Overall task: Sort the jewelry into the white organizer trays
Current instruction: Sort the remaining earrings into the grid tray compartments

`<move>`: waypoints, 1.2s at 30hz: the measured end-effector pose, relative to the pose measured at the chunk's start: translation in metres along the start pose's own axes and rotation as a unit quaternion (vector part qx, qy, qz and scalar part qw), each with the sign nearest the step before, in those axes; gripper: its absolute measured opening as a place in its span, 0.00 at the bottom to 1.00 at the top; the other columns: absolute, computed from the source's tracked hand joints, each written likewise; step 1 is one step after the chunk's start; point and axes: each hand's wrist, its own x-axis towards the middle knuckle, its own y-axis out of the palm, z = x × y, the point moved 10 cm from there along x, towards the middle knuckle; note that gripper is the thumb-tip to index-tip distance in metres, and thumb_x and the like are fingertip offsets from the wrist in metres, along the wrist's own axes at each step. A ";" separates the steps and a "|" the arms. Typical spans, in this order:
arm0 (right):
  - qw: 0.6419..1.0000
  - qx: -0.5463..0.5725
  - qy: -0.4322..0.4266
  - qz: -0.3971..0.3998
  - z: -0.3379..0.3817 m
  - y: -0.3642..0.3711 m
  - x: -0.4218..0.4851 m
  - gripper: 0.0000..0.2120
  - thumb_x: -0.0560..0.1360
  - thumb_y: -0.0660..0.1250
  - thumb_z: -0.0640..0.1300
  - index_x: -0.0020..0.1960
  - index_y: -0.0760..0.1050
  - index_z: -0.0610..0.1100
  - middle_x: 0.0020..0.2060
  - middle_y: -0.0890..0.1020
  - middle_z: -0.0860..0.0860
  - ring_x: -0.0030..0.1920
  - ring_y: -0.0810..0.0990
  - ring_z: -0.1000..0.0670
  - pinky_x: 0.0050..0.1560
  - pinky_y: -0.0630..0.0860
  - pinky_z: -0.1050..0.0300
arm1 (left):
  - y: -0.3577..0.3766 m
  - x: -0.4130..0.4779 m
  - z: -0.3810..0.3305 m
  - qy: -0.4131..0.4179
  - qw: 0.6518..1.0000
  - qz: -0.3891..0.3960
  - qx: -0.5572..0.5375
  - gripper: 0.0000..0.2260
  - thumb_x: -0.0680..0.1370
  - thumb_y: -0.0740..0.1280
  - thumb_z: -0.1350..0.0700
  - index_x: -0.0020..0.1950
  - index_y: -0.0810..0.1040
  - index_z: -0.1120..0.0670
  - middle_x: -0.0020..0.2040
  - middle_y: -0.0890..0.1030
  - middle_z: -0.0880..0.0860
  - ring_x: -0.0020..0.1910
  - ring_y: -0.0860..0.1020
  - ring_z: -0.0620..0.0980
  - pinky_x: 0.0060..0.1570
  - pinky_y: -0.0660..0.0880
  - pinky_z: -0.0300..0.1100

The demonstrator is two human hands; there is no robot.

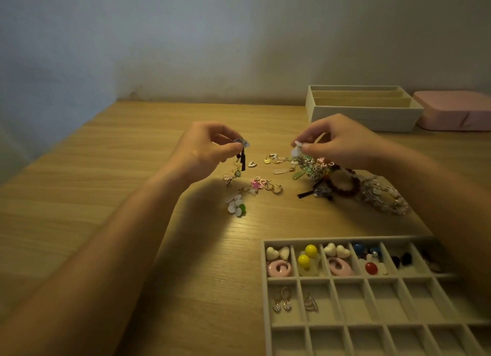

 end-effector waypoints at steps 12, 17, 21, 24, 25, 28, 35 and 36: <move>0.986 -0.123 0.008 0.112 0.007 0.054 0.005 0.08 0.78 0.70 0.50 0.57 0.81 0.59 0.54 0.79 0.57 0.51 0.76 0.57 0.51 0.75 0.60 | 0.009 -0.003 0.013 -0.015 0.995 0.062 0.083 0.08 0.77 0.73 0.59 0.54 0.82 0.49 0.46 0.85 0.48 0.39 0.82 0.43 0.37 0.77 0.39; 0.989 -0.121 -0.056 0.059 0.037 0.061 0.012 0.09 0.78 0.71 0.51 0.57 0.81 0.57 0.50 0.77 0.61 0.48 0.76 0.58 0.44 0.71 0.63 | 0.005 -0.013 0.020 -0.002 0.986 0.091 0.143 0.04 0.73 0.77 0.54 0.43 0.83 0.47 0.41 0.83 0.49 0.42 0.81 0.48 0.43 0.77 0.44; 0.981 -0.150 -0.067 0.104 0.047 0.088 0.014 0.12 0.75 0.74 0.55 0.58 0.81 0.59 0.47 0.78 0.61 0.47 0.76 0.58 0.41 0.69 0.61 | 0.023 -0.030 0.027 -0.016 0.973 0.161 0.167 0.11 0.69 0.79 0.45 0.44 0.84 0.49 0.42 0.83 0.50 0.41 0.80 0.49 0.42 0.76 0.45; 0.975 -0.188 -0.061 0.105 0.046 0.091 0.015 0.09 0.76 0.74 0.52 0.55 0.82 0.58 0.46 0.79 0.59 0.47 0.76 0.57 0.43 0.74 0.57 | 0.026 -0.034 0.029 -0.012 0.966 0.181 0.182 0.08 0.69 0.79 0.47 0.44 0.85 0.48 0.41 0.82 0.50 0.42 0.79 0.49 0.45 0.76 0.48; 0.975 -0.191 -0.056 0.103 0.044 0.088 0.014 0.07 0.76 0.74 0.50 0.54 0.83 0.56 0.45 0.80 0.58 0.47 0.77 0.55 0.45 0.77 0.54 | 0.024 -0.034 0.030 -0.011 0.966 0.187 0.180 0.06 0.70 0.79 0.49 0.44 0.85 0.48 0.40 0.82 0.49 0.41 0.79 0.48 0.45 0.76 0.48; 0.974 -0.196 -0.036 0.109 0.038 0.080 0.012 0.05 0.77 0.73 0.46 0.51 0.85 0.54 0.46 0.82 0.55 0.47 0.79 0.54 0.50 0.79 0.50 | 0.020 -0.034 0.033 -0.019 0.961 0.205 0.186 0.03 0.72 0.77 0.55 0.42 0.85 0.48 0.38 0.81 0.48 0.40 0.77 0.45 0.44 0.75 0.45; 0.989 -0.110 -0.004 0.095 0.021 0.065 0.010 0.06 0.78 0.71 0.45 0.48 0.82 0.56 0.47 0.83 0.57 0.48 0.80 0.56 0.50 0.79 0.58 | 0.007 -0.034 0.027 -0.017 0.976 0.186 0.108 0.03 0.75 0.74 0.60 0.48 0.84 0.55 0.38 0.83 0.49 0.34 0.77 0.38 0.35 0.72 0.31; 0.991 -0.098 -0.004 0.092 0.021 0.063 0.010 0.06 0.79 0.71 0.44 0.48 0.82 0.55 0.46 0.83 0.56 0.47 0.81 0.55 0.47 0.79 0.60 | 0.003 -0.033 0.026 -0.020 0.981 0.174 0.083 0.03 0.76 0.73 0.61 0.49 0.84 0.56 0.37 0.83 0.49 0.32 0.76 0.37 0.33 0.71 0.30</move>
